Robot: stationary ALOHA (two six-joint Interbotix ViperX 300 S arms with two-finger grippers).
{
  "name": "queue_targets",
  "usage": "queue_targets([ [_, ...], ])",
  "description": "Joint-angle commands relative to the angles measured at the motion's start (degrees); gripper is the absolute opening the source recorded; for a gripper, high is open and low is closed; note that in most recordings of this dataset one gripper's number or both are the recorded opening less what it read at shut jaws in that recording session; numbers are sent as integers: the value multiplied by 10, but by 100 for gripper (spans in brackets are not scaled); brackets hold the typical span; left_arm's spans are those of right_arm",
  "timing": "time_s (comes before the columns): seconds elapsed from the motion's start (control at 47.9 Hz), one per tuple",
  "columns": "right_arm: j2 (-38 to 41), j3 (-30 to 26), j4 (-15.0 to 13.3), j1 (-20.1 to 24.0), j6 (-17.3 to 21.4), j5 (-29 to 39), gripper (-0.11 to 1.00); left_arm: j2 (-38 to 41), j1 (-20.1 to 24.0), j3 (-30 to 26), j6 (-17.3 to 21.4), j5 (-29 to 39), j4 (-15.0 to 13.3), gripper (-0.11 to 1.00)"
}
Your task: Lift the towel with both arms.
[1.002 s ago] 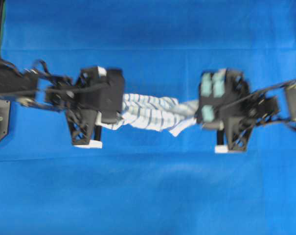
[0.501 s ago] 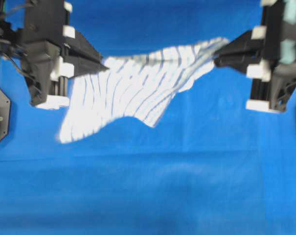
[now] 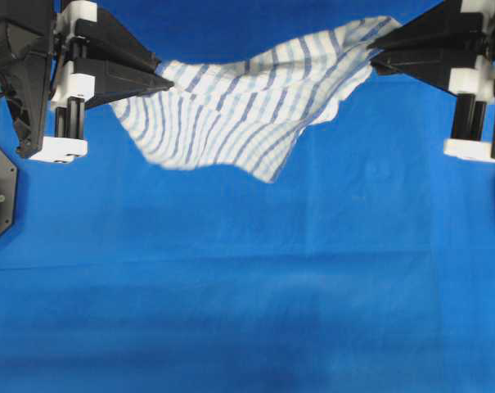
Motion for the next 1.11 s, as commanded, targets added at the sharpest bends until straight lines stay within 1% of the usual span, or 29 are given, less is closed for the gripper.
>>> queue_targets([
  [0.0, -4, -13, -1, 4, -1, 5, 5, -9, 2, -17, -1, 0, 2, 3],
  [0.104, -3, -13, 2, 4, 0, 8, 5, -7, 3, -16, -3, -2, -1, 3],
  [0.271, -1, -13, 19, 5, 0, 8, 5, 0, 3, -17, -7, -2, -2, 3],
  [0.418, -1, -12, 22, 4, 0, 8, 5, 4, 2, -16, -4, -4, -2, 5],
  [0.459, -1, -12, 22, 5, 2, 8, 5, 4, 3, -16, -4, -5, -2, 11],
  [0.543, 0, -11, 22, 5, 6, 8, 6, 2, 3, -13, -4, -10, -2, 32],
  [0.585, 0, -11, 22, 4, 7, 8, 16, 1, 2, -12, -4, -11, -2, 47],
  [0.605, 1, -10, 21, 5, 7, 9, 24, 0, 2, -11, -4, -11, -2, 53],
  [0.626, 2, -10, 20, 4, 7, 8, 28, -1, 2, -11, -4, -11, -2, 59],
  [0.668, 4, -9, 18, 5, 7, 9, 43, -2, 2, -10, -3, -11, -3, 71],
  [0.71, 5, -8, 16, 5, 7, 9, 54, -4, 0, -8, -3, -11, -3, 82],
  [0.752, 8, -8, 13, 5, 7, 9, 63, -4, -3, -7, -3, -11, -3, 89],
  [0.793, 10, -8, 11, 5, 7, 9, 69, -4, -4, -6, -4, -11, -3, 92],
  [0.814, 11, -8, 11, 5, 7, 9, 71, -4, -5, -5, -4, -11, -3, 93],
  [1.002, 18, -6, 14, 5, 8, 9, 70, -4, -15, 2, -8, -11, -4, 91],
  [1.086, 22, 4, 18, 6, 12, 9, 70, 2, -21, 11, -9, -11, -4, 91],
])
